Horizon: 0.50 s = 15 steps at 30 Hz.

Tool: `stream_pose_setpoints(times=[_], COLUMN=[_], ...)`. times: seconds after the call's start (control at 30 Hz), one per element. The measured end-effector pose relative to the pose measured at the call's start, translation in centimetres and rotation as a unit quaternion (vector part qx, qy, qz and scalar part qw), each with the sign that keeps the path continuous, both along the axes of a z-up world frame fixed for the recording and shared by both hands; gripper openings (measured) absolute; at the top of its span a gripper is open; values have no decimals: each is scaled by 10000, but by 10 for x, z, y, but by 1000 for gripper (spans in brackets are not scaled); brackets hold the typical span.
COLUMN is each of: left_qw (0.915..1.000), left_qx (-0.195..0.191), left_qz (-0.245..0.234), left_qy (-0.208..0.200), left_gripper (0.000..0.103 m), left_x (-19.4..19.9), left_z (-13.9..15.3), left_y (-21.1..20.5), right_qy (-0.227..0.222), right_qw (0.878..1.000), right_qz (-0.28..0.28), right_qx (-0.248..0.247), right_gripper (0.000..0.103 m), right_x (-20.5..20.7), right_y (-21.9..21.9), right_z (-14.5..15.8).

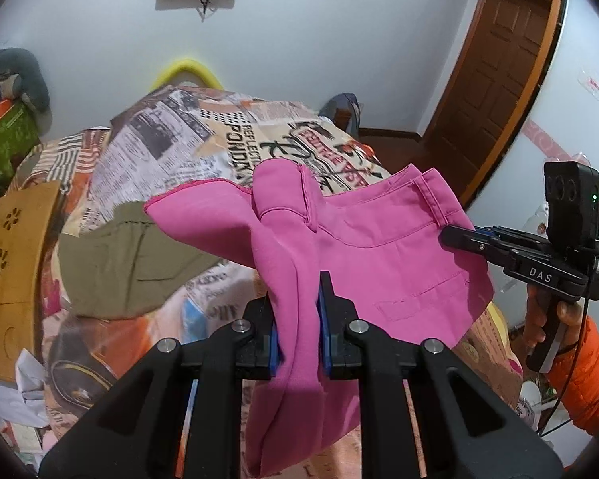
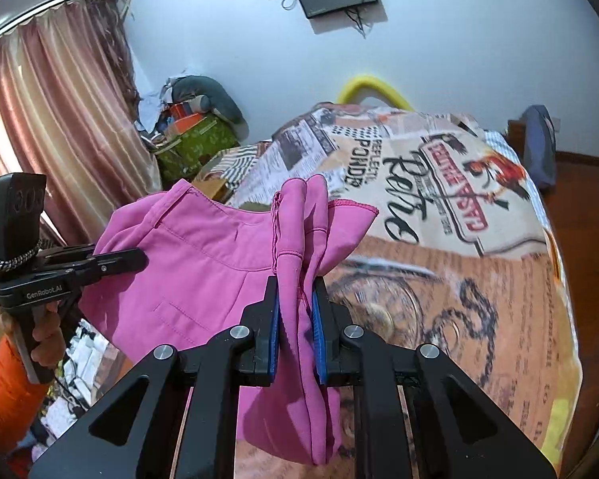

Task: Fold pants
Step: 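Lift the pink pants with both grippers and carry them toward the bed head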

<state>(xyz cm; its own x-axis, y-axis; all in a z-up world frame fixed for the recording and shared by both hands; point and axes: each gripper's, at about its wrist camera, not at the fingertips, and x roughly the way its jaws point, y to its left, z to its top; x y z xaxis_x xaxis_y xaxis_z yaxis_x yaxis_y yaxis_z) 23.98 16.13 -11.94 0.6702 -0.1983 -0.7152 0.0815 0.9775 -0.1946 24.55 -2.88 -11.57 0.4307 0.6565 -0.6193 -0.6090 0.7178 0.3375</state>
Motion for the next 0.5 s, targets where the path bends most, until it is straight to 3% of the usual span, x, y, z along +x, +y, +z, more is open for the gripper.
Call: stream_pose_setpoints(times=[0.27, 0.5], left_qw=[9994, 9985], left_qx=[71, -35], left_qz=[320, 548], left_qy=[-108, -23], left_gripper=[15, 15], left_x=[20, 48], left_z=[2, -13], left_y=[42, 95], right_qy=[-82, -84], right_qw=[9998, 9995], right_qz=[164, 295], right_qx=[6, -45], right_gripper=[13, 13], right_x=[31, 63], right_y=[49, 99], right_z=[0, -11])
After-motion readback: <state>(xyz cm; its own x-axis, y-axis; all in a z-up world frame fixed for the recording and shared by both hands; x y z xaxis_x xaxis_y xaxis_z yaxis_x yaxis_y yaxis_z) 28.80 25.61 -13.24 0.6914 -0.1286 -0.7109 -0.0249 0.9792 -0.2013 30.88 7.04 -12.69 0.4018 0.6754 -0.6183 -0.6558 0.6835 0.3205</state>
